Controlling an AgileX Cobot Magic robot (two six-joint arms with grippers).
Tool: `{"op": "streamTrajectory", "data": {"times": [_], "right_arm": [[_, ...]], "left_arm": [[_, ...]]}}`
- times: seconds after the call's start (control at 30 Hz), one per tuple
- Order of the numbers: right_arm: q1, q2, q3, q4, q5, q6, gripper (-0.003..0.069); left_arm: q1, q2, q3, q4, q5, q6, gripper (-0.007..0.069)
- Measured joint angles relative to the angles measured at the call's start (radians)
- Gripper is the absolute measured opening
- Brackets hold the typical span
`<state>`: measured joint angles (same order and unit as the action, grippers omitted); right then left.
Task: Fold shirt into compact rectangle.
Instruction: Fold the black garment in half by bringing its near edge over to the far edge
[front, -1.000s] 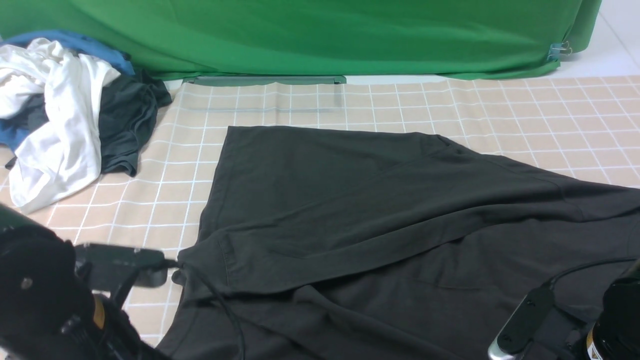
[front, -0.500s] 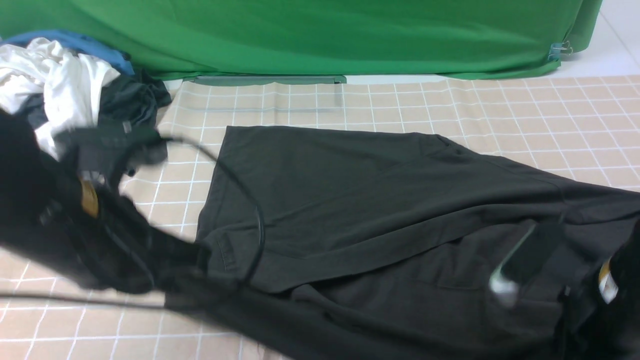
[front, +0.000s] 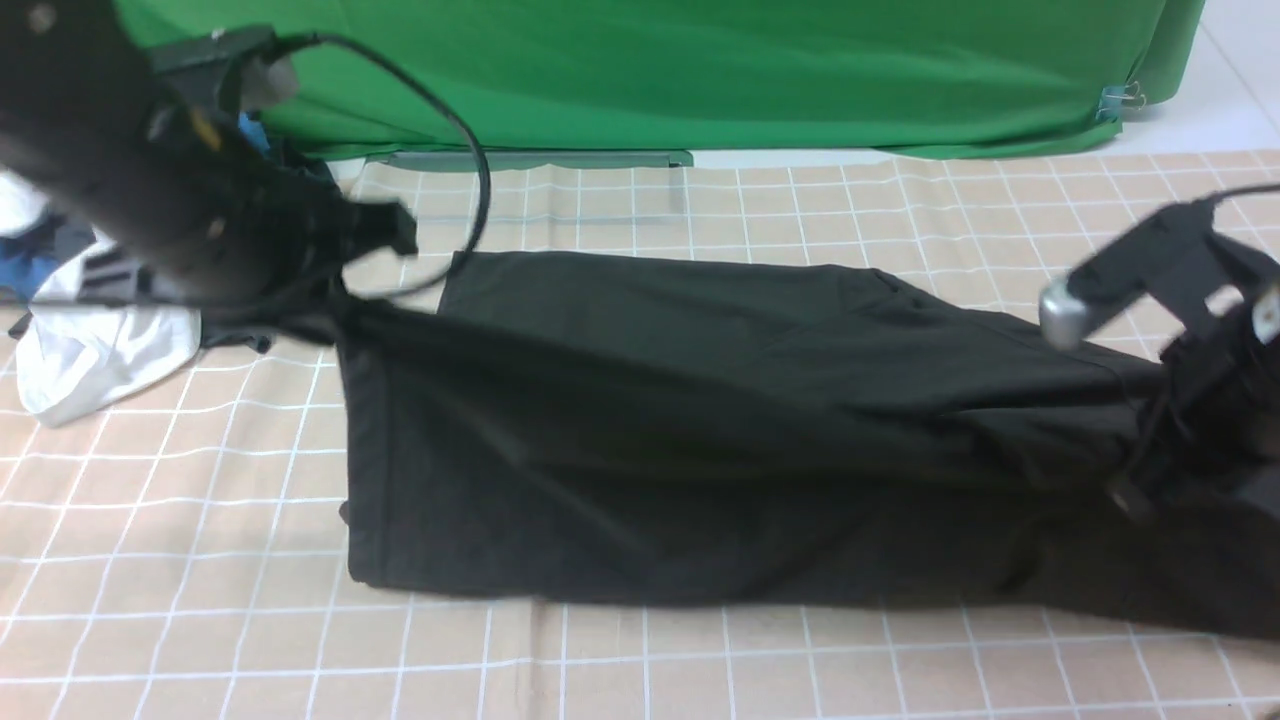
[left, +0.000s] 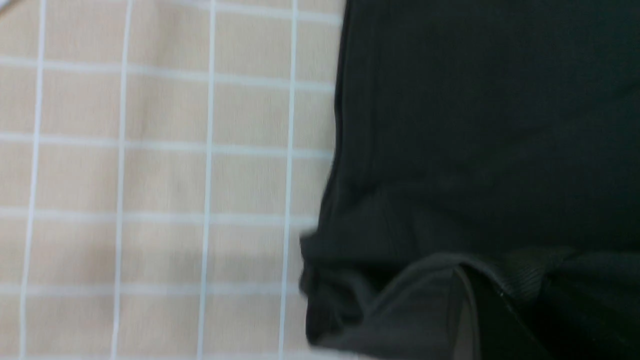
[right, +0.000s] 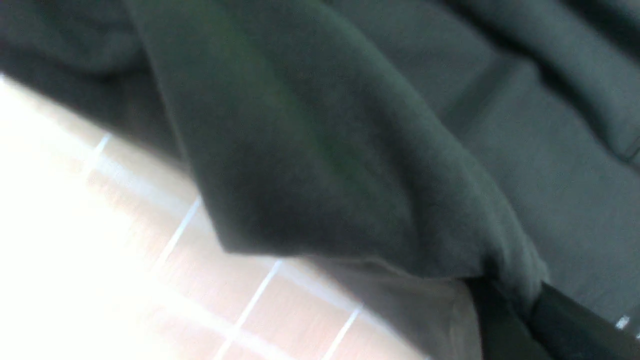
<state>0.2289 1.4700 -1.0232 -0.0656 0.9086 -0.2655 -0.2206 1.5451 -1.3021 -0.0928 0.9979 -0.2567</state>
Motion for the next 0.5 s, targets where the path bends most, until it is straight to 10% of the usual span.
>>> {"op": "streamTrajectory", "data": {"times": [0.5], "right_arm": [[-0.094, 0.493, -0.436, 0.003, -0.067, 0.01, 0.007]], "left_arm": [[0.1, 0.545, -0.538, -0.066, 0.033, 0.026, 0.0019]]}}
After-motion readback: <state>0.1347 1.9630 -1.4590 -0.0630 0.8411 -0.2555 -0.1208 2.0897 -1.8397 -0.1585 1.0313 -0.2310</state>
